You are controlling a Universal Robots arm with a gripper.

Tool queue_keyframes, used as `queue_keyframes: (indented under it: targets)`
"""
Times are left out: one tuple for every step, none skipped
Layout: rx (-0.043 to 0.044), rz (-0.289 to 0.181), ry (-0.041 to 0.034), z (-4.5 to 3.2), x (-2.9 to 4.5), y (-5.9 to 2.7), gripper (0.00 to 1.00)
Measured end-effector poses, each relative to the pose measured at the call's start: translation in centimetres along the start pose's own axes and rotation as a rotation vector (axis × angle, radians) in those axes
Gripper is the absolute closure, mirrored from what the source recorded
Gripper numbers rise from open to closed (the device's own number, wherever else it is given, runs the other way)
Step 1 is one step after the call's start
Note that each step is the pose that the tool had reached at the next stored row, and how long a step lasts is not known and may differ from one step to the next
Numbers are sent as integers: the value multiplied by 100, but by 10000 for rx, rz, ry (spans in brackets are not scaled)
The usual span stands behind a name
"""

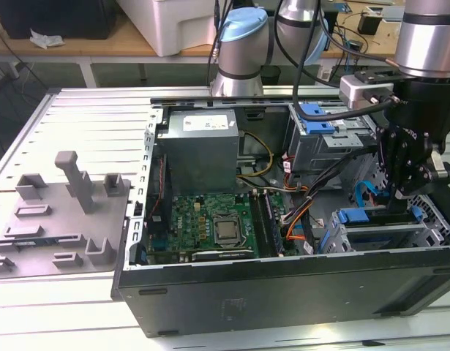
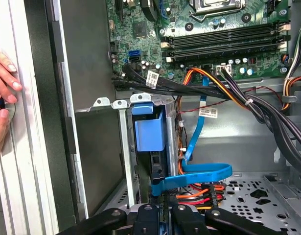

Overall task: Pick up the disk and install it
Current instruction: 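Insert the first disk wire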

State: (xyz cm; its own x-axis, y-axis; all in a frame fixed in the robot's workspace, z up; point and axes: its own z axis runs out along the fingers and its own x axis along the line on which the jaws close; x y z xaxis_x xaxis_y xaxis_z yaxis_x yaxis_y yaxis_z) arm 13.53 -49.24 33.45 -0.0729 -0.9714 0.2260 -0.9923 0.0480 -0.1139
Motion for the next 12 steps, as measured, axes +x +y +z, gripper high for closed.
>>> queue_keyframes:
  targets:
    - [0, 0, 0, 1, 0, 0, 83]
    - [0, 0, 0, 3, 0, 0, 83]
    - [0, 0, -1, 4, 0, 0, 83]
    - [0, 0, -1, 6, -1, 1, 83]
    - [0, 0, -1, 8, -1, 1, 83]
    - [0, 0, -1, 9, -1, 1, 83]
    - [0, 0, 0, 12, 0, 1, 83]
    - [0, 0, 0, 13, -1, 1, 83]
    - [0, 0, 0, 15, -1, 1, 83]
    - [0, 0, 0, 15, -1, 1, 83]
    - [0, 0, -2, 15, -1, 2, 83]
    - [0, 1, -8, 14, -1, 1, 83]
